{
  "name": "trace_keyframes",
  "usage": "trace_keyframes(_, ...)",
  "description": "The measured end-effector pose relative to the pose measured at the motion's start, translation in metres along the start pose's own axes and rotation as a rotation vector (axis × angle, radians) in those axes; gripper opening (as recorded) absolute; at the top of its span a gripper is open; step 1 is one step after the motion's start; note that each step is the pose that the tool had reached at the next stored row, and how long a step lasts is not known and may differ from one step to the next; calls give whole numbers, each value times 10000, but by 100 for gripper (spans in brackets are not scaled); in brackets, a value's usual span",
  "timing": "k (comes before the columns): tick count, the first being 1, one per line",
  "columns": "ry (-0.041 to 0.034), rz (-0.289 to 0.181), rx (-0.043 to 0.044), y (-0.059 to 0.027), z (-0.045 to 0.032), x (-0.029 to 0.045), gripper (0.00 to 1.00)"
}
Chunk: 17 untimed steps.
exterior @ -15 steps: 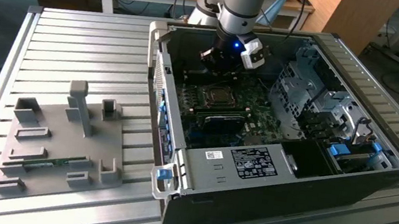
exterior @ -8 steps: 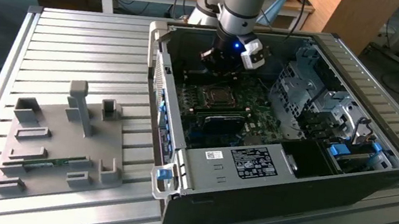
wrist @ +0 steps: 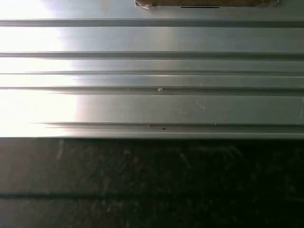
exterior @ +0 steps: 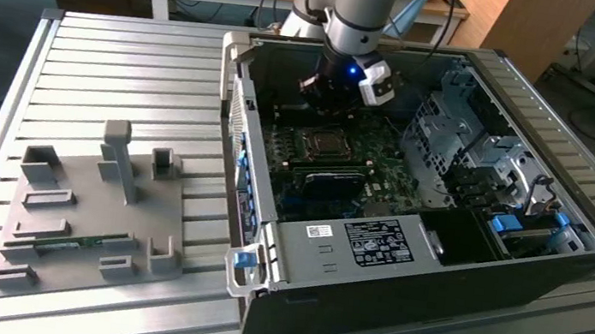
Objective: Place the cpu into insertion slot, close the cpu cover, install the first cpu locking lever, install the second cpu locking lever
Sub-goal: 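Install the first cpu locking lever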
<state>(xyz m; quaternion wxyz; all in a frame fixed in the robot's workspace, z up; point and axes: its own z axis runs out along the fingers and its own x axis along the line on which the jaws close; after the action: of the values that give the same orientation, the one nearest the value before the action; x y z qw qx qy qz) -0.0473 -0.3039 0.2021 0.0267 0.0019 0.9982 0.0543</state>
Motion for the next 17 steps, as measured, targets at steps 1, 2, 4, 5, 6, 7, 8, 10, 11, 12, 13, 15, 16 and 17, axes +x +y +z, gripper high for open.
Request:
trace_keyframes(1, 0, 0, 1, 0, 5, 0, 11)
trace_keyframes(2, 0, 0, 3, -1, 11, -1, 11)
trace_keyframes(4, -2, 0, 2, -2, 23, 0, 11)
trace_keyframes(5, -2, 0, 4, -3, 27, 0, 11)
trace_keyframes(6, -3, -1, 5, -3, 31, 0, 11)
trace_keyframes(7, -3, -2, 8, -4, 35, 0, 11)
trace_keyframes(8, -2, -2, 13, -4, 37, 0, 11)
trace_keyframes(10, -3, -2, 27, -4, 39, 1, 11)
trace_keyframes(11, -3, -3, 51, -5, 42, 1, 11)
trace_keyframes(12, -4, -4, 54, -5, 42, 1, 11)
trace_keyframes(13, -4, -4, 55, -5, 42, 1, 11)
trace_keyframes(15, -4, -4, 56, -4, 42, 1, 11)
trace_keyframes(16, -4, -4, 56, -4, 41, 0, 11)
trace_keyframes(17, -4, -4, 57, -4, 38, 0, 11)
